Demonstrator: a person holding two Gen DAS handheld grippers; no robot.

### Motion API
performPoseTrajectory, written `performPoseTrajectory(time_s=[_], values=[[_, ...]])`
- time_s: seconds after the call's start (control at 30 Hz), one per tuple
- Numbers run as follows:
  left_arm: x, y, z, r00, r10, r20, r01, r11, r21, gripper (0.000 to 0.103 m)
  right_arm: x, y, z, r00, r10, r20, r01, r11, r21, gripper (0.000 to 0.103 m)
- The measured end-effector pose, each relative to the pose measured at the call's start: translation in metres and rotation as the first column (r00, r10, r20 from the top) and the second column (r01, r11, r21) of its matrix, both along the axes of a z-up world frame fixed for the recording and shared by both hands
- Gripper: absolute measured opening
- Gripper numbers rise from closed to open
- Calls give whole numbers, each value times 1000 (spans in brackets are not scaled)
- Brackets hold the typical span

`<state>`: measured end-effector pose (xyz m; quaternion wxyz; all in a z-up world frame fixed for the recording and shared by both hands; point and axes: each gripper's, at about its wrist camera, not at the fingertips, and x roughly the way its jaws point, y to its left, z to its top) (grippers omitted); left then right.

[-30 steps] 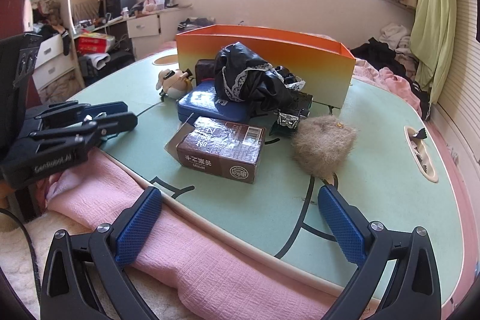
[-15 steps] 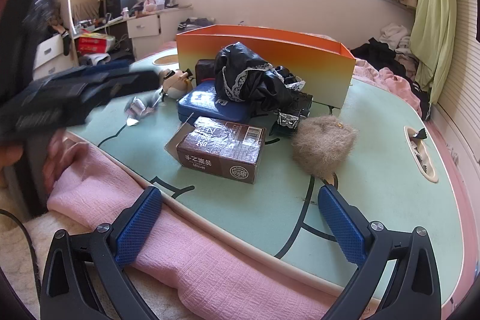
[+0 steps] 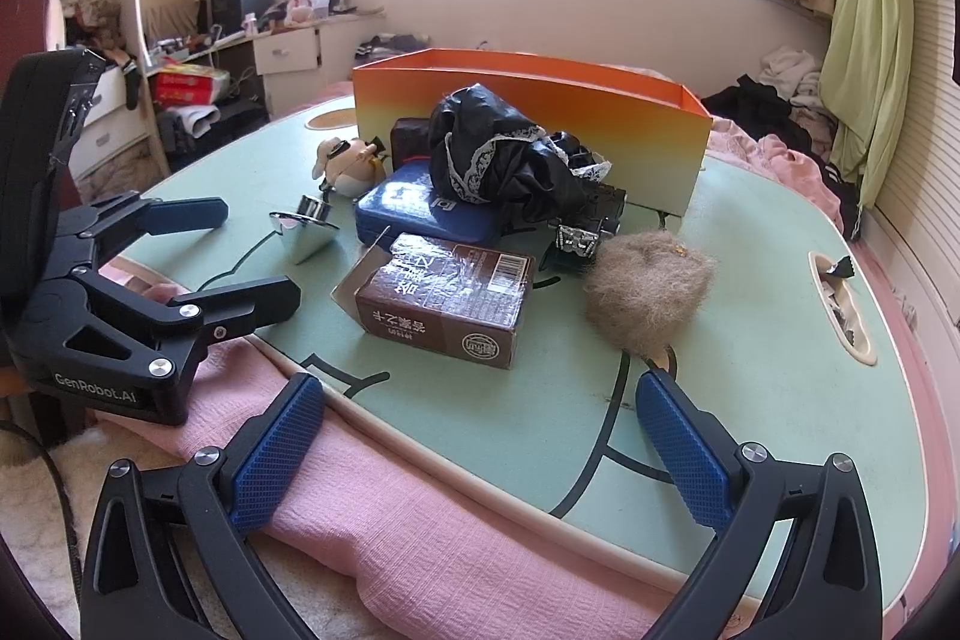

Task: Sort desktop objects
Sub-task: 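Reach the right gripper into the box and grasp the white fluffy pompom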

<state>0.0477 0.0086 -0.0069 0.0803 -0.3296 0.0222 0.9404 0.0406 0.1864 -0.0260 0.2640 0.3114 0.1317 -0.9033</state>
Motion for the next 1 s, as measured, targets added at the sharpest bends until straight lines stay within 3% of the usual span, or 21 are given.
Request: performPoseTrajectory(time_s=[0.1, 0.13, 0.17, 0.23, 0.27, 0.33, 0.4, 0.47, 0.57, 0.7, 0.73, 1.0], values=[[0, 1, -1, 1000, -2, -1, 2, 1000, 0, 103, 2, 1, 1, 1000, -7, 8, 7, 1000, -1, 101], [1, 1, -1, 1000, -2, -1, 2, 1000, 1, 103, 2, 3, 2, 1000, 2, 22, -2, 1000, -12, 97], [2, 2, -2, 1000, -3, -1, 3, 1000, 2, 103, 1, 6, 7, 999, 22, 48, -19, 999, -46, 87], [2, 1, -2, 1000, -5, -1, 5, 1000, 2, 103, -7, 13, 26, 994, 41, 100, -26, 989, -144, 84], [2, 1, -2, 1000, -6, -2, 6, 1000, 3, 103, -14, 17, 45, 996, 29, 86, -11, 980, -200, 84], [2, 1, -2, 1000, -5, -2, 5, 1000, 3, 103, -31, 15, 74, 999, -34, 26, 39, 975, -218, 84], [2, 1, -2, 1000, -6, -3, 6, 1000, 4, 103, -63, 1, 96, 994, -106, 11, 106, 979, -176, 84], [3, 0, -1, 1000, -9, -5, 9, 1000, 5, 103, -105, -17, 107, 989, -137, 62, 145, 979, -144, 84], [5, -1, -1, 1000, -14, -9, 14, 1000, 7, 103, -148, -35, 97, 971, -204, 127, 215, 973, -79, 84], [6, -2, -1, 1000, -20, -12, 20, 1000, 9, 103, -165, -51, 69, 956, -230, 184, 230, 973, 18, 84], [6, -2, -1, 1000, -21, -12, 21, 1000, 9, 103, -166, -51, 67, 955, -234, 180, 236, 972, 7, 84], [6, -4, 0, 1000, -26, -16, 26, 1000, 12, 103, -175, -57, 70, 957, -254, 142, 249, 967, 51, 84]])
